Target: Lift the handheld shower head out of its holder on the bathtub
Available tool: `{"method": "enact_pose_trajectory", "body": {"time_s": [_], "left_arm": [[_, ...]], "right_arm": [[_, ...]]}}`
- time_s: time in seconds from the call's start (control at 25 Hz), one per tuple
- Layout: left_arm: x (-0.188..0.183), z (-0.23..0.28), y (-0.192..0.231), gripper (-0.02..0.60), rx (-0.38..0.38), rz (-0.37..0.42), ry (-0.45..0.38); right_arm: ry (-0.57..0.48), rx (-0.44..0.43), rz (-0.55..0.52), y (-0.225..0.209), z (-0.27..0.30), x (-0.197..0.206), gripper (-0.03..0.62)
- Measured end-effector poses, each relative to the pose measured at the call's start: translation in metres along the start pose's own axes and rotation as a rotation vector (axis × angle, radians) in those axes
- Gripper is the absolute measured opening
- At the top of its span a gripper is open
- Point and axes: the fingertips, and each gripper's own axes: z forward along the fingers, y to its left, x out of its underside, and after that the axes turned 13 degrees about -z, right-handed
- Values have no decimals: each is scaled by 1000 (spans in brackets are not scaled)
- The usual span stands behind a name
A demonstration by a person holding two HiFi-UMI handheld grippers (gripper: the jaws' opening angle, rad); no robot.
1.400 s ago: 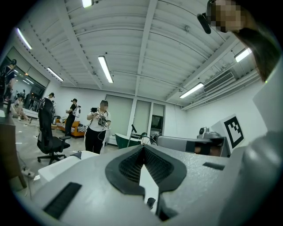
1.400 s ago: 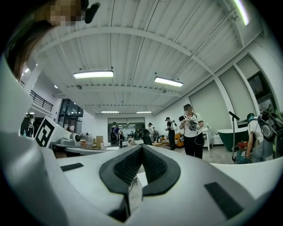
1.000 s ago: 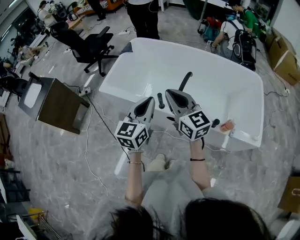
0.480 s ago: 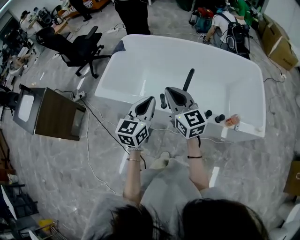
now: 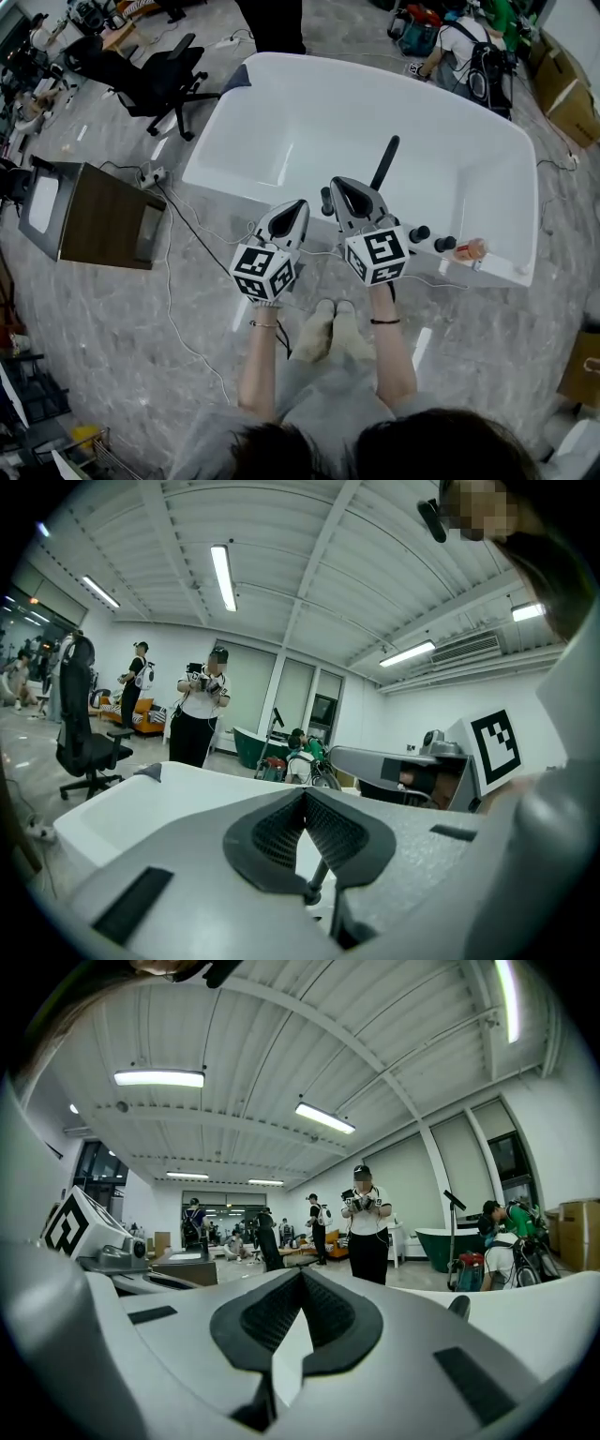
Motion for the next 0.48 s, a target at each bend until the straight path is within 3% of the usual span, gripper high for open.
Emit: {"method": "enact_pose_trajectory", "body": {"time_s": [0.48], "left_arm": [[43, 27, 42, 5, -25, -22, 35]], "right_arm": [[4, 30, 20, 8, 22, 61, 0]]}}
